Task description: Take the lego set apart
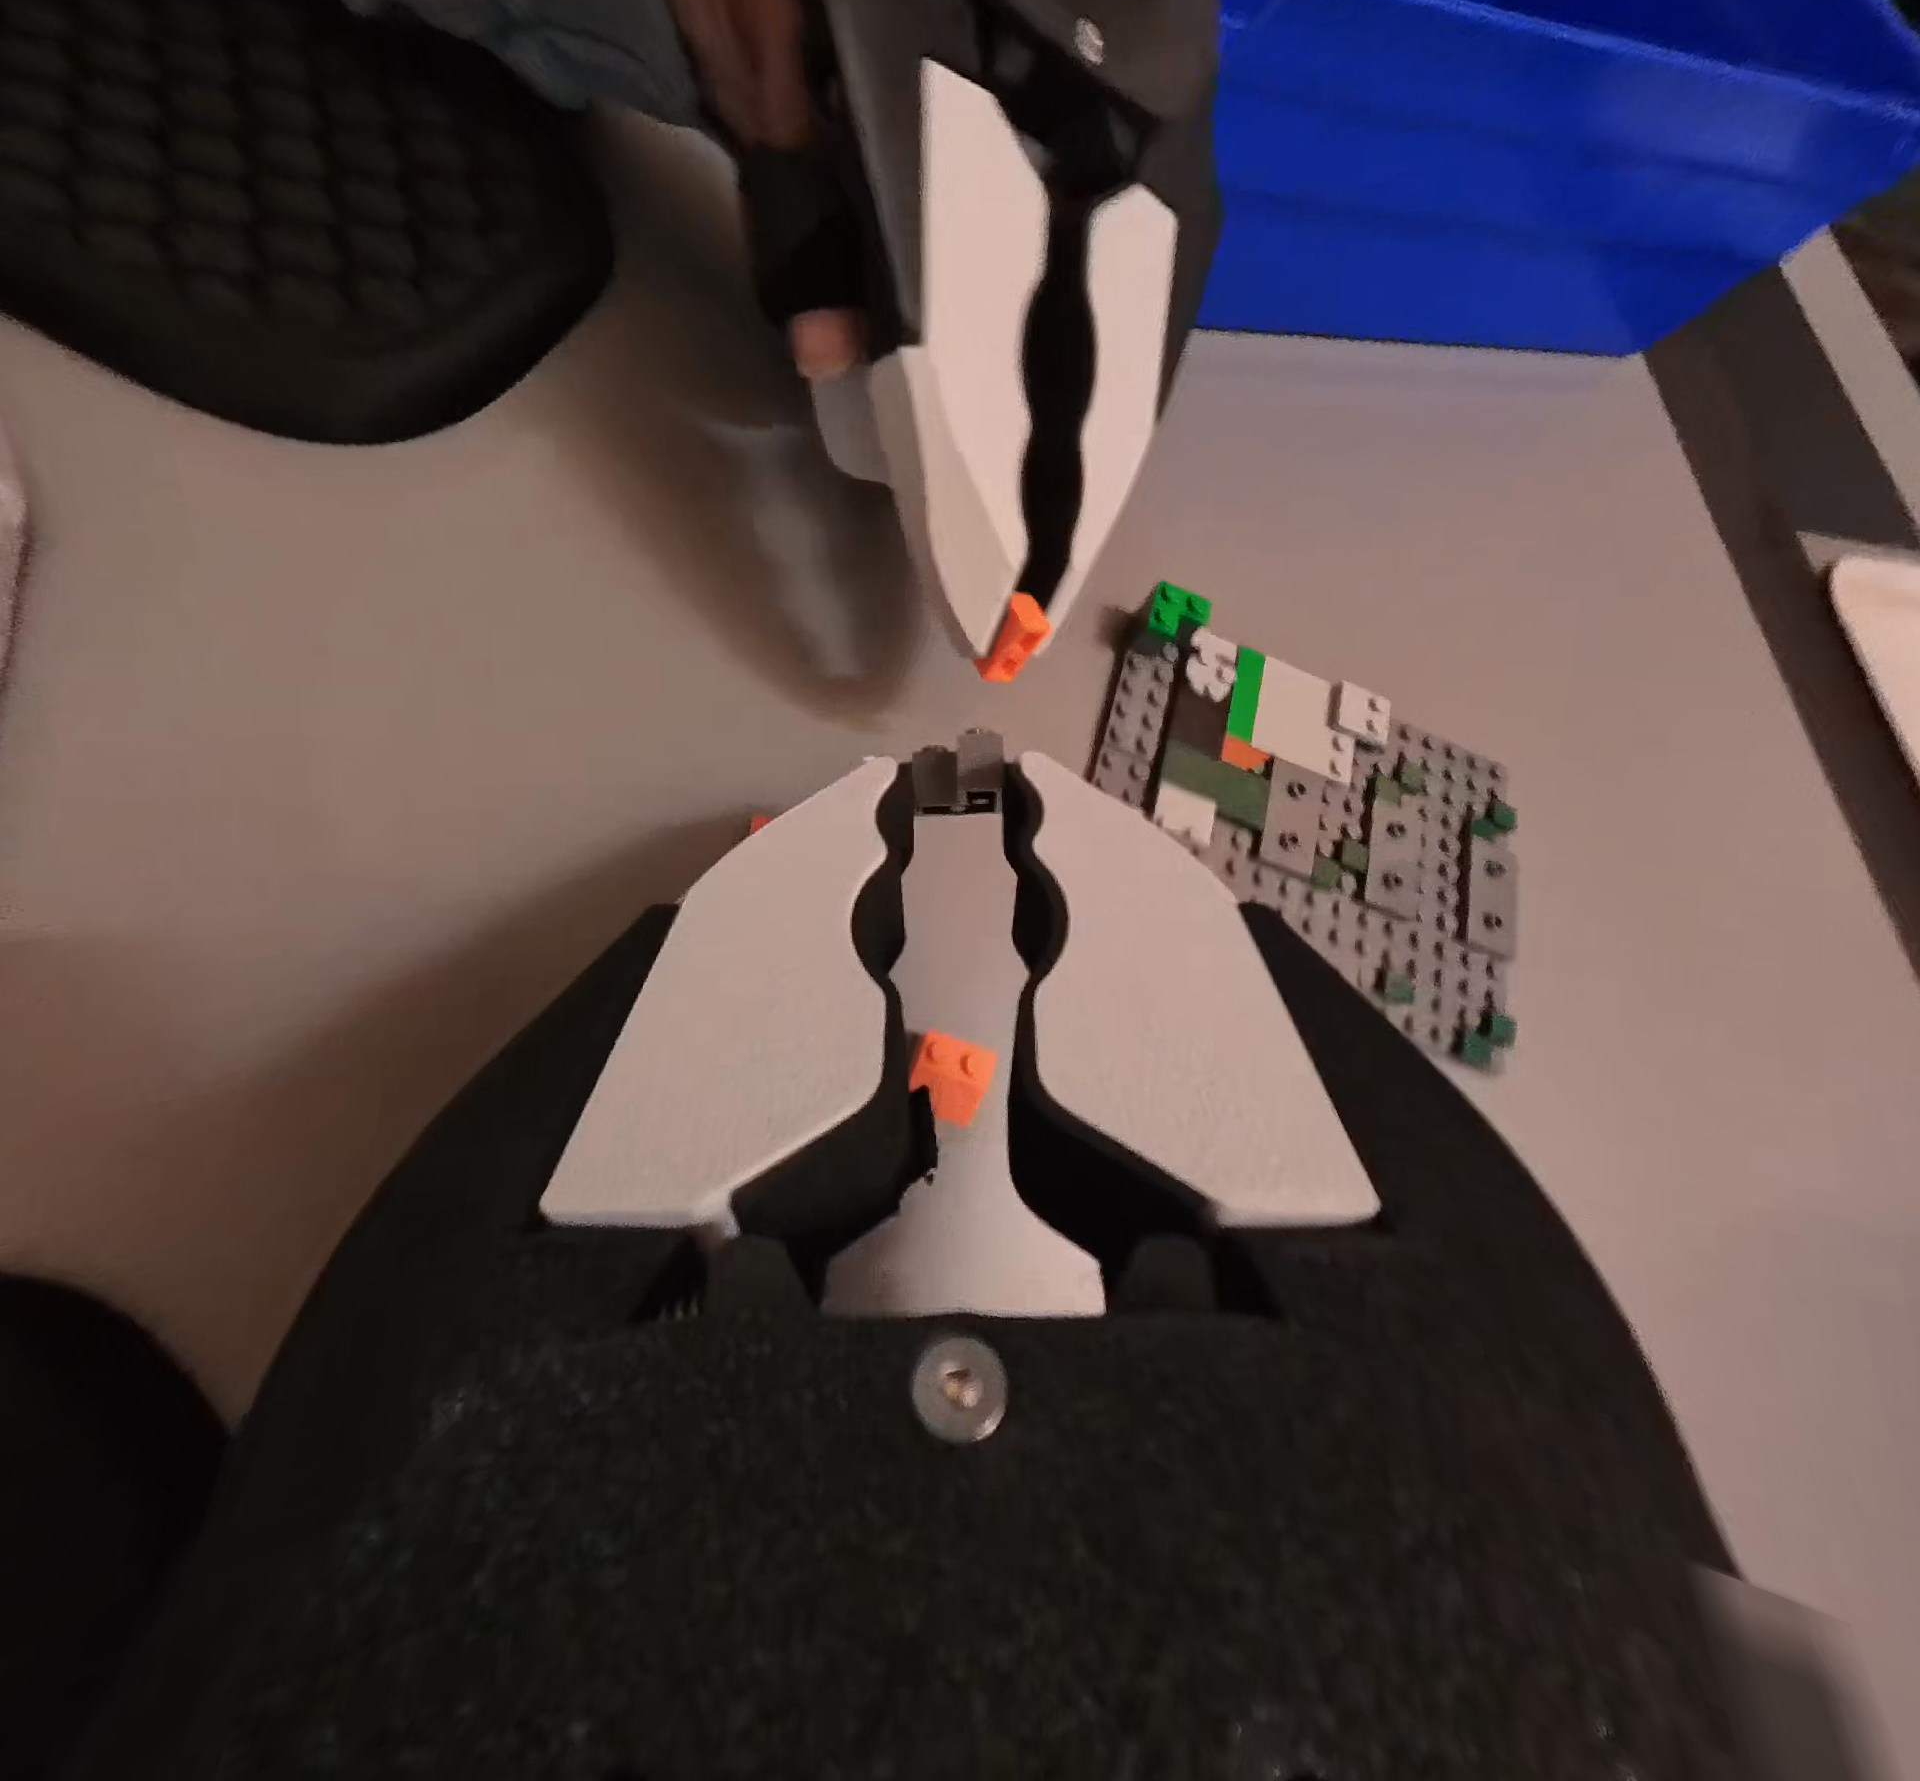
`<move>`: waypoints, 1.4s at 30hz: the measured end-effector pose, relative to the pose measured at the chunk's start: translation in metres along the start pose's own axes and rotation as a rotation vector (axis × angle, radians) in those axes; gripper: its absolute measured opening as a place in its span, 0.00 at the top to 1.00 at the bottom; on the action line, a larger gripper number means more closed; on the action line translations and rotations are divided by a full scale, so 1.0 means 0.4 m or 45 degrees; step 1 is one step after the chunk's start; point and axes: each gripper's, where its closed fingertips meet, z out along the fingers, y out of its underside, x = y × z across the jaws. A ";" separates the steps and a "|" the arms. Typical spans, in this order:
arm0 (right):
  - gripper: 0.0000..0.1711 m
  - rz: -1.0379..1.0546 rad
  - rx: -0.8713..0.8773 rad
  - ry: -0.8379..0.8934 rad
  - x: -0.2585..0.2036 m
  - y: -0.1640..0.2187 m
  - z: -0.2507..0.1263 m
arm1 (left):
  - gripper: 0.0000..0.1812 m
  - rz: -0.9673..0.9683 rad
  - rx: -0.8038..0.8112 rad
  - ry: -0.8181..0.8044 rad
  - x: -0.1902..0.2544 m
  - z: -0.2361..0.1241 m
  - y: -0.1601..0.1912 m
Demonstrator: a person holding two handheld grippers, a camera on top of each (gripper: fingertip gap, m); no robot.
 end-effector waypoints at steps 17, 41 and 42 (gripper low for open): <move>0.91 0.273 -0.133 -0.036 0.053 0.174 -0.067 | 0.88 0.322 -0.125 -0.029 0.056 0.043 0.040; 0.90 -0.154 0.328 0.054 -0.035 -0.034 -0.016 | 0.88 -0.021 0.159 0.322 0.124 0.035 -0.029; 0.90 -0.171 0.325 0.053 -0.038 -0.032 -0.016 | 0.88 -0.054 0.174 0.355 0.128 0.030 -0.035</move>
